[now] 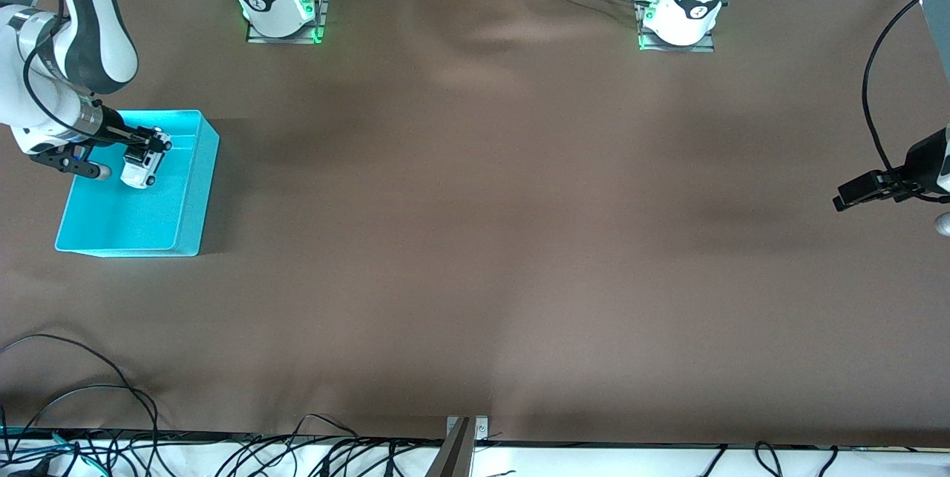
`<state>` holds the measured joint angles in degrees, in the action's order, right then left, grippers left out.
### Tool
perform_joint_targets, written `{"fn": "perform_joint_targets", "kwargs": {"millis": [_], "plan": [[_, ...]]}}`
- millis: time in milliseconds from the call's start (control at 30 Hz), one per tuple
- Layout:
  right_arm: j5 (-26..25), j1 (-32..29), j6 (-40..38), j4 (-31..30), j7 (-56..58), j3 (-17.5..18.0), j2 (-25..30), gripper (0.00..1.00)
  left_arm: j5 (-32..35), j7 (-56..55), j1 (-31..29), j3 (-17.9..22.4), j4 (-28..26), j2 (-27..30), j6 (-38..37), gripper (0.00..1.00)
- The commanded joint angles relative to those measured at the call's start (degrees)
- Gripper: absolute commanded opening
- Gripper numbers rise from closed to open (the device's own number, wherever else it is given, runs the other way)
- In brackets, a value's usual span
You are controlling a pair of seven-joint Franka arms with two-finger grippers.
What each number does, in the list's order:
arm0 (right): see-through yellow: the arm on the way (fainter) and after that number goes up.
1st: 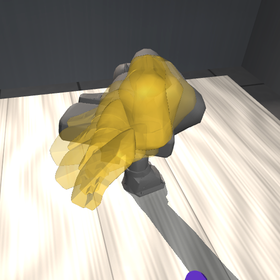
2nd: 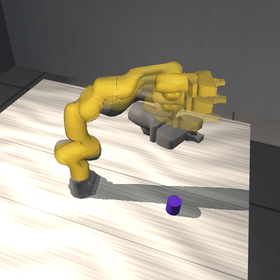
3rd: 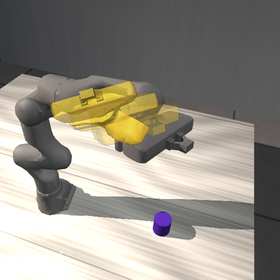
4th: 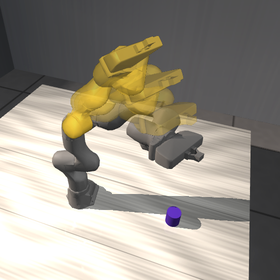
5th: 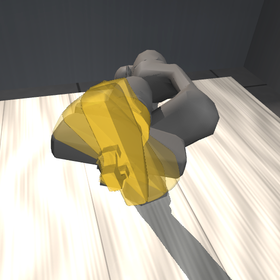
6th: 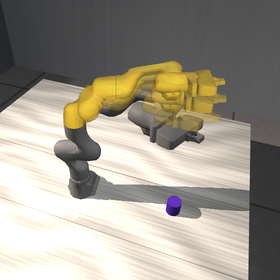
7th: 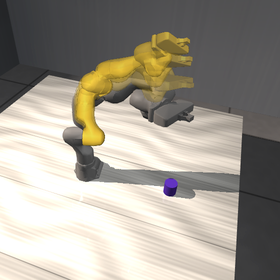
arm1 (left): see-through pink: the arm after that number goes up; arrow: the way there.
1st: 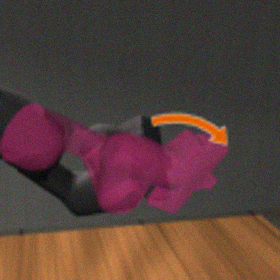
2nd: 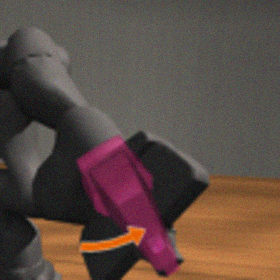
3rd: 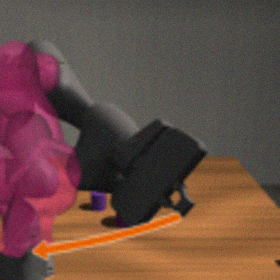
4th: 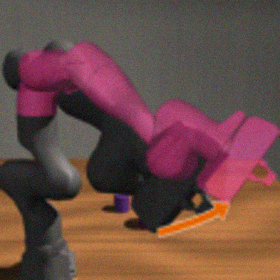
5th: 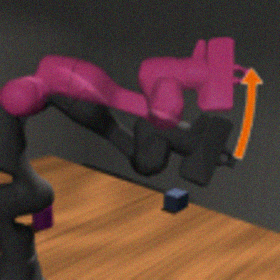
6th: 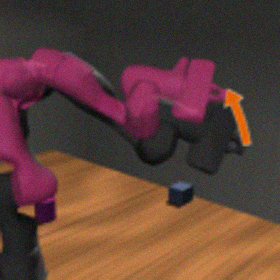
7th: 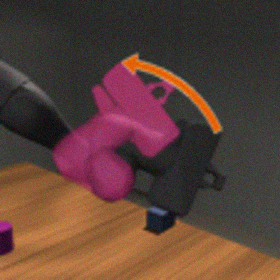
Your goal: Wind and store white jeep toy
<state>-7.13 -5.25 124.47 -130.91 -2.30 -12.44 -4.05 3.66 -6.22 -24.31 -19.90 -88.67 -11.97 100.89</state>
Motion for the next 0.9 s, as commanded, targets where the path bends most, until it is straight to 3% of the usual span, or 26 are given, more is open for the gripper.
{"fn": "perform_joint_targets", "kwargs": {"millis": [0, 300, 867], "plan": [[-3.94, -0.55, -0.11, 0.48, 2.38, -1.80, -2.19, 0.00, -1.55, 0.86, 0.06, 0.04, 1.04, -0.42, -1.13, 1.00], [-6.76, -2.31, 4.55, 0.39, 2.56, -4.52, -8.08, 0.00, -1.55, 0.86, 0.14, 0.04, 1.04, -0.51, -1.13, 1.00], [-6.58, -5.48, 11.85, 0.21, 1.95, -4.61, -15.37, 0.00, -1.64, 0.86, 0.06, 0.04, 1.04, -0.51, -1.13, 1.00]]}}
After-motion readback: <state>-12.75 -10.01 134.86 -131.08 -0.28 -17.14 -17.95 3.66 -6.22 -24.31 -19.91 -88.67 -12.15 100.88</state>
